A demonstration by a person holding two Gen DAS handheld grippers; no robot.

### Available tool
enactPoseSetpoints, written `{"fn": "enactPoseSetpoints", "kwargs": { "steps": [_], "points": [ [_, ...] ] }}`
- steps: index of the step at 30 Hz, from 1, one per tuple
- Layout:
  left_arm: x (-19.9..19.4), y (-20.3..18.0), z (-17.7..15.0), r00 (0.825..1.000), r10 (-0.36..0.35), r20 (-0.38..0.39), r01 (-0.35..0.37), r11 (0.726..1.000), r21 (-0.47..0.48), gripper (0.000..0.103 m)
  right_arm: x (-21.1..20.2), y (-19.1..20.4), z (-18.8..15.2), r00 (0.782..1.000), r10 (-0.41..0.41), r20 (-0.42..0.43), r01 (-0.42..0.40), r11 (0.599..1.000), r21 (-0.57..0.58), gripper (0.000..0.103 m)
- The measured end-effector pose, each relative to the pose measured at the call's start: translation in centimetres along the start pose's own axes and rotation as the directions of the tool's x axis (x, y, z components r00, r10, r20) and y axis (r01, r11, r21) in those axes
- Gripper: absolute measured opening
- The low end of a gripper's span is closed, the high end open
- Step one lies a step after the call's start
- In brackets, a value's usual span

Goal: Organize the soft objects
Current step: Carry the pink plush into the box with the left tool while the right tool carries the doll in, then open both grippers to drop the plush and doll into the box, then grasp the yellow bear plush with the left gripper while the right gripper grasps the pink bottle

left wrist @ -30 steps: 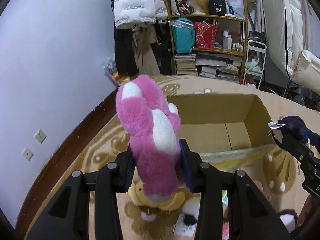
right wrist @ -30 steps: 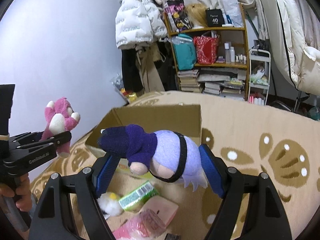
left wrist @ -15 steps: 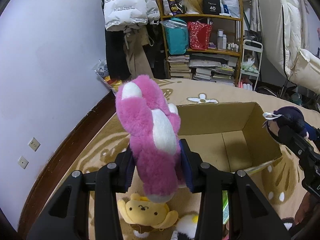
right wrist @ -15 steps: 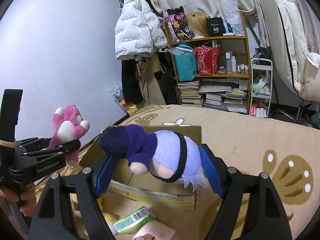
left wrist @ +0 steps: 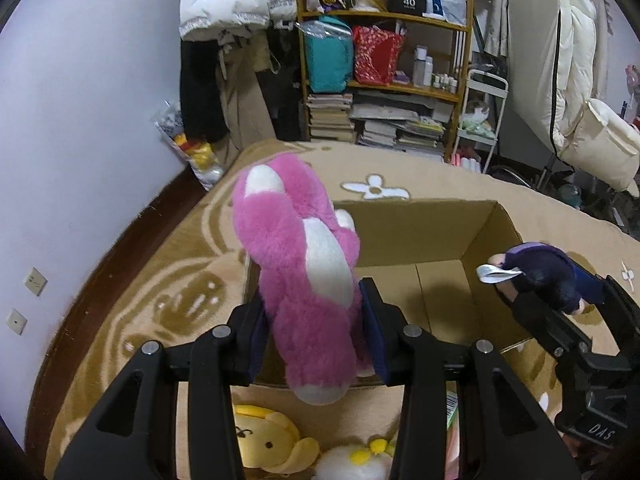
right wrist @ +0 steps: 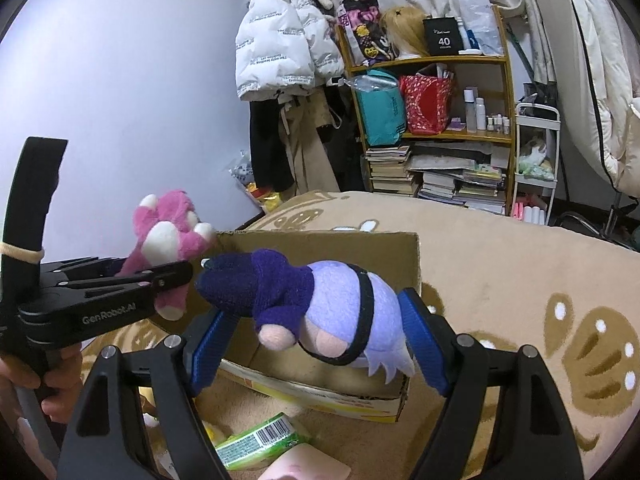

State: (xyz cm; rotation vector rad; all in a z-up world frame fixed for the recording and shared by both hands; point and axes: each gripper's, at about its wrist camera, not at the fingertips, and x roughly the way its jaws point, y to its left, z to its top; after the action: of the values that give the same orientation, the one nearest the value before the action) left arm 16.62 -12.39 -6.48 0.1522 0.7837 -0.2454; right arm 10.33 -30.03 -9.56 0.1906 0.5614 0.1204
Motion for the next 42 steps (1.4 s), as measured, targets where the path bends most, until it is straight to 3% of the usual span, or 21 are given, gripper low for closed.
{"fn": "enactPoseSetpoints", "kwargs": {
  "steps": [3,4,8,12,18,28,33,42],
  "points": [
    [0.8,-0.2,0.0,0.999,-0.018,-0.027,0.018,1.000,0.000,0.044,0.4,-0.2,-0.3,1.000,0.005,-0.010,-0.005,1.000,0.002,0.086],
    [1.1,-0.3,0.0,0.999,-0.011,-0.036,0.011,1.000,0.006,0.052,0.6,-0.3,-0.4,1.000,0.010,-0.016,-0.010,1.000,0.004,0.086],
    [1.1,-0.7,-0.1,1.000,-0.006,-0.029,0.007,1.000,0.012,0.063,1.3,-0.6,-0.8,0.999,0.014,-0.044,-0.014,1.000,0.014,0.087],
    [1.3,-0.7,-0.1,0.999,0.007,-0.045,-0.006,1.000,0.020,0.082,1.2,-0.8,-0.8,0.999,0.002,-0.036,-0.001,1.000,0.018,0.103],
    [0.9,0.3,0.0,0.997,0.030,-0.065,-0.031,0.999,-0.008,0.093,0.3,-0.8,-1.0,0.999,-0.014,-0.042,0.016,0.999,0.037,0.103],
    [-2.1,3.0,-1.6,0.993,0.082,-0.089,-0.087,0.994,-0.058,0.098,-3.6,-0.7,-2.1,0.998,-0.024,-0.062,0.030,0.994,0.101,0.103],
    [-2.9,4.1,-3.3,0.983,0.103,-0.152,-0.113,0.992,-0.056,0.098,-4.8,-0.7,-3.0,0.990,-0.058,-0.128,0.076,0.987,0.139,0.103],
    [-3.5,4.6,-5.7,0.966,0.115,-0.230,-0.129,0.991,-0.045,0.098,-7.0,0.0,-4.6,0.984,-0.054,-0.170,0.082,0.984,0.160,0.103]
  ]
}}
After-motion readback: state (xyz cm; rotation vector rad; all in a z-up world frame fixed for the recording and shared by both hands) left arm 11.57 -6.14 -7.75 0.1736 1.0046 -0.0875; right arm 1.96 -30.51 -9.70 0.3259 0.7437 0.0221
